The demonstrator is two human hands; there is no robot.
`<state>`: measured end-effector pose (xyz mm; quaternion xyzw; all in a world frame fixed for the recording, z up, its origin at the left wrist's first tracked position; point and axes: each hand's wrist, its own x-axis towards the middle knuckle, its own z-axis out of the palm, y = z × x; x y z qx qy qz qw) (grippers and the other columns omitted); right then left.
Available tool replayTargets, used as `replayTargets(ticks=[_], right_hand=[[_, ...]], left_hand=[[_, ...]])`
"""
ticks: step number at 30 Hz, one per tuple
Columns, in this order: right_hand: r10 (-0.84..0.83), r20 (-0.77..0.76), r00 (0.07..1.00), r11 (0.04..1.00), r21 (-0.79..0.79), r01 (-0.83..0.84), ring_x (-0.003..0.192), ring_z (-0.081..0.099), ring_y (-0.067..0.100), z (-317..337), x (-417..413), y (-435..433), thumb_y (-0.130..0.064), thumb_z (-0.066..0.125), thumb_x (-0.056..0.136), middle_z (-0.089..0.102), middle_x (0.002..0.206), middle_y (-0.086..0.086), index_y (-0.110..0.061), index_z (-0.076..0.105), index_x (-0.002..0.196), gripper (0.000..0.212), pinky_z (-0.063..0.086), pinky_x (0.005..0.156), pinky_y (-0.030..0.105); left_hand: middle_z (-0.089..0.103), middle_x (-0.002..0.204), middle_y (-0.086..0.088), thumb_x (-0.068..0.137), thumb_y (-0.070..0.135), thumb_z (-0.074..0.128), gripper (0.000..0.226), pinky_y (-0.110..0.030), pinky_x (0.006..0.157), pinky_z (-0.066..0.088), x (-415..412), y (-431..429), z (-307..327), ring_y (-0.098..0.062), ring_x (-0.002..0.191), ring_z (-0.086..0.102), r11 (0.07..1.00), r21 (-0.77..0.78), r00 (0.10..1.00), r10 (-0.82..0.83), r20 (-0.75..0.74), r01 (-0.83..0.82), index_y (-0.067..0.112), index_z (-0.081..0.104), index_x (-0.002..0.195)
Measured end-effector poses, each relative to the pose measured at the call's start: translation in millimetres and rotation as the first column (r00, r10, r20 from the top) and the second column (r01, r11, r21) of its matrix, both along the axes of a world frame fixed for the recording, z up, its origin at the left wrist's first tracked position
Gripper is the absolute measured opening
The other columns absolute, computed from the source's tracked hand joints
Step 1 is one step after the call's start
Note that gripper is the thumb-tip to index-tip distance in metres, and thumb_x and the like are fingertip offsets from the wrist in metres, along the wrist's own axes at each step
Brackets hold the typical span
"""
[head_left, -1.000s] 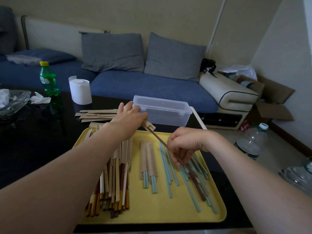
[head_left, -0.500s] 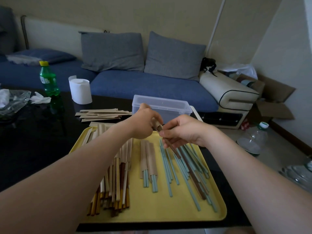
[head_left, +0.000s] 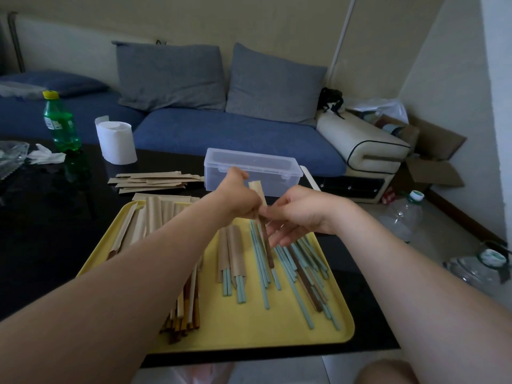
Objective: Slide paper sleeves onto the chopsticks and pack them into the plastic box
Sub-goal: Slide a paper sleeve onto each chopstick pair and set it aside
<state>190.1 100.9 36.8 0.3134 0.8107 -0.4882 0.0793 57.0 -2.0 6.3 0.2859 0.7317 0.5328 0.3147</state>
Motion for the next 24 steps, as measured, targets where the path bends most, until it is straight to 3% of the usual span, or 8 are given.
replayTargets(ticks=[3, 6, 8, 13, 17, 21, 24], right_hand=[[-0.050, 0.153, 0.987, 0.988, 0.151, 0.027, 0.080, 0.082, 0.032, 1.8, 9.4, 5.3, -0.030, 0.049, 0.115, 0.082, 0.091, 0.020, 0.004, 0.072, 0.109, 0.041, 0.064, 0.068, 0.035], [-0.012, 0.377, 0.926, 0.960, 0.262, -0.094, 0.072, 0.081, 0.024, 4.0, 17.0, 7.9, -0.017, 0.072, 0.104, 0.083, 0.088, 0.016, 0.002, 0.074, 0.108, 0.020, 0.064, 0.061, 0.030], [-0.004, 0.462, 0.887, 0.957, 0.259, -0.130, 0.075, 0.081, 0.025, 2.2, 19.3, 6.2, -0.017, 0.083, 0.096, 0.083, 0.090, 0.015, 0.000, 0.072, 0.112, 0.026, 0.065, 0.062, 0.030], [-0.032, 0.499, 0.866, 0.954, 0.274, -0.123, 0.073, 0.082, 0.028, -4.6, 16.9, -0.9, -0.013, 0.095, 0.081, 0.082, 0.086, 0.019, 0.001, 0.067, 0.111, 0.043, 0.068, 0.068, 0.034], [-0.068, 0.513, 0.856, 0.950, 0.295, -0.101, 0.076, 0.083, 0.031, -9.5, 12.2, -1.2, -0.004, 0.096, 0.078, 0.081, 0.088, 0.024, 0.003, 0.062, 0.113, 0.050, 0.069, 0.082, 0.044], [-0.051, 0.566, 0.823, 0.957, 0.263, -0.122, 0.079, 0.083, 0.029, -9.8, 9.3, -2.8, -0.005, 0.096, 0.079, 0.081, 0.091, 0.022, 0.002, 0.067, 0.112, 0.044, 0.069, 0.080, 0.040], [-0.031, 0.616, 0.787, 0.961, 0.236, -0.146, 0.089, 0.083, 0.028, -11.5, 7.7, -2.7, -0.009, 0.098, 0.077, 0.082, 0.099, 0.021, 0.002, 0.070, 0.119, 0.051, 0.067, 0.091, 0.040]], left_hand=[[0.062, 0.117, -0.026, 0.091, -0.007, 0.067, 0.040, -0.034, 0.056, 0.064, 2.0, 2.5, -0.9, -0.035, 0.092, 0.075, 0.997, -0.066, 0.999, 0.034, 0.002, -0.034, 0.003, 0.045, 0.123], [0.073, 0.108, -0.020, 0.094, 0.001, 0.069, 0.029, -0.028, 0.053, 0.061, 1.0, 2.6, 0.6, -0.027, 0.084, 0.079, 0.990, -0.138, 1.000, -0.009, -0.002, 0.009, -0.001, 0.060, 0.121], [0.077, 0.101, -0.018, 0.096, 0.002, 0.068, 0.022, -0.031, 0.061, 0.065, 1.9, 2.3, 2.7, -0.025, 0.079, 0.080, 0.985, -0.157, 0.998, -0.067, 0.023, 0.070, -0.002, 0.064, 0.117], [0.078, 0.099, -0.019, 0.100, 0.001, 0.063, 0.018, -0.029, 0.061, 0.063, 10.1, 0.6, 5.0, -0.027, 0.080, 0.080, 0.965, -0.180, 0.981, -0.177, 0.084, 0.190, -0.006, 0.063, 0.117], [0.078, 0.103, -0.019, 0.101, 0.002, 0.063, 0.018, -0.031, 0.070, 0.065, 11.6, 0.7, 5.0, -0.027, 0.085, 0.080, 0.954, -0.186, 0.971, -0.224, 0.083, 0.236, -0.005, 0.064, 0.117], [0.078, 0.104, -0.018, 0.102, 0.004, 0.062, 0.019, -0.032, 0.070, 0.065, 9.8, 0.4, 4.2, -0.027, 0.086, 0.080, 0.946, -0.195, 0.966, -0.245, 0.086, 0.258, -0.003, 0.063, 0.120], [0.078, 0.104, -0.018, 0.103, 0.003, 0.060, 0.019, -0.032, 0.068, 0.065, 7.7, 0.3, 3.1, -0.027, 0.086, 0.080, 0.942, -0.201, 0.963, -0.255, 0.085, 0.268, -0.002, 0.062, 0.121]])
